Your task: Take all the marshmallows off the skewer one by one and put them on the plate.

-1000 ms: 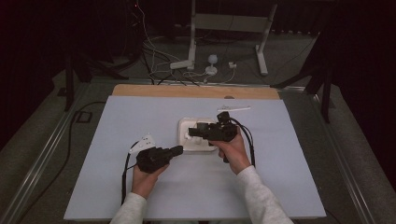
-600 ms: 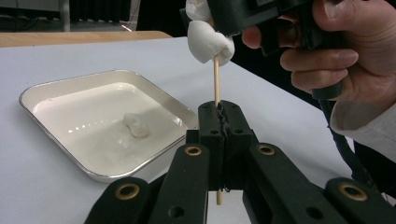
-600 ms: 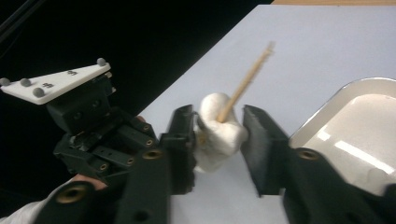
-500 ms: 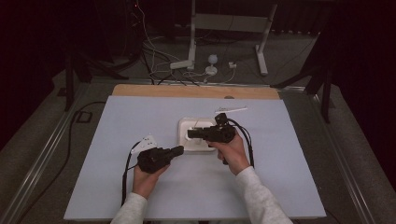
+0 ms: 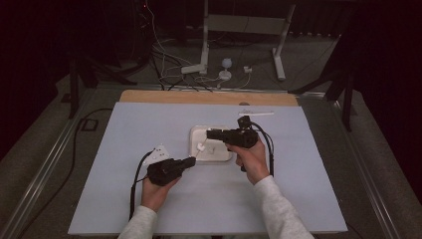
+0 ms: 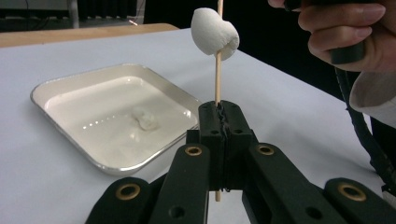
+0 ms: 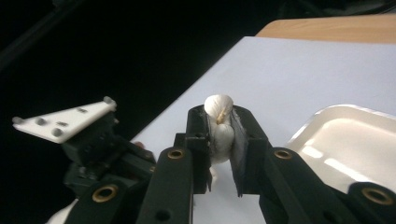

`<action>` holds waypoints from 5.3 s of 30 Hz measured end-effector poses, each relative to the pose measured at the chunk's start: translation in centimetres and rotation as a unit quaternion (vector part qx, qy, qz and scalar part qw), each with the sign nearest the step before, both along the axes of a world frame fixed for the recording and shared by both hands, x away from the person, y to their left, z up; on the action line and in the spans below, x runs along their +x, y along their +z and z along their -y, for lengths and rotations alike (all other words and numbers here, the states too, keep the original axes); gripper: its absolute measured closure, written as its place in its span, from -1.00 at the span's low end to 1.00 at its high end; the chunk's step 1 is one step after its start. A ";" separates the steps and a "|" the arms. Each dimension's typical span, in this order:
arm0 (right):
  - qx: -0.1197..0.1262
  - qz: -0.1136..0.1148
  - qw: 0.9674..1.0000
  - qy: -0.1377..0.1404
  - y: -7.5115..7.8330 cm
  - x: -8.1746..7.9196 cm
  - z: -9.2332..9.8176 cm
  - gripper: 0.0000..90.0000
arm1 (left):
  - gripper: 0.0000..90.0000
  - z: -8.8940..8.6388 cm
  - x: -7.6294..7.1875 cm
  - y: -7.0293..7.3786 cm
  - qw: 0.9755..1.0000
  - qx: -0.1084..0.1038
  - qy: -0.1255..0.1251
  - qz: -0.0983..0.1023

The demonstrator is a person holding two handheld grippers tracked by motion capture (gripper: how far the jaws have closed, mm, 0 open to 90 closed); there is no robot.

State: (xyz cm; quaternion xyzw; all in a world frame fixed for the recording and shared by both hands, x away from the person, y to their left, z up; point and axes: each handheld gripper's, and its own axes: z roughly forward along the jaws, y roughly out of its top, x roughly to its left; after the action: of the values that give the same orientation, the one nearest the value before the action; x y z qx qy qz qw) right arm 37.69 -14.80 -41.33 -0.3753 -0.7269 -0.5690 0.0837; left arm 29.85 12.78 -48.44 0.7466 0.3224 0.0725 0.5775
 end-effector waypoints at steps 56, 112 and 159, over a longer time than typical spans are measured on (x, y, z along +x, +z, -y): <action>-0.157 0.008 0.984 -0.081 -4.4 1.6 0.7 0.67 | 1.00 -0.9 0.3 -0.2 0.999 -0.021 0.023 -0.013; -0.080 0.005 0.996 0.047 -2.8 -1.6 -4.0 -0.31 | 1.00 -0.2 0.0 0.1 0.999 -0.031 0.009 -0.006; 0.010 0.040 0.999 -0.025 1.8 -0.5 0.6 0.76 | 1.00 -0.1 0.0 -0.9 0.999 0.039 -0.001 0.005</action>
State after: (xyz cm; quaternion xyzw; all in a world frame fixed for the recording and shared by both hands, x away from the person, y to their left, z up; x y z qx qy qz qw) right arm 37.22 -15.40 -39.56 -0.3696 -0.7140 -0.5930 0.0441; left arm 29.85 12.85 -49.30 0.7685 0.3152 0.0880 0.5498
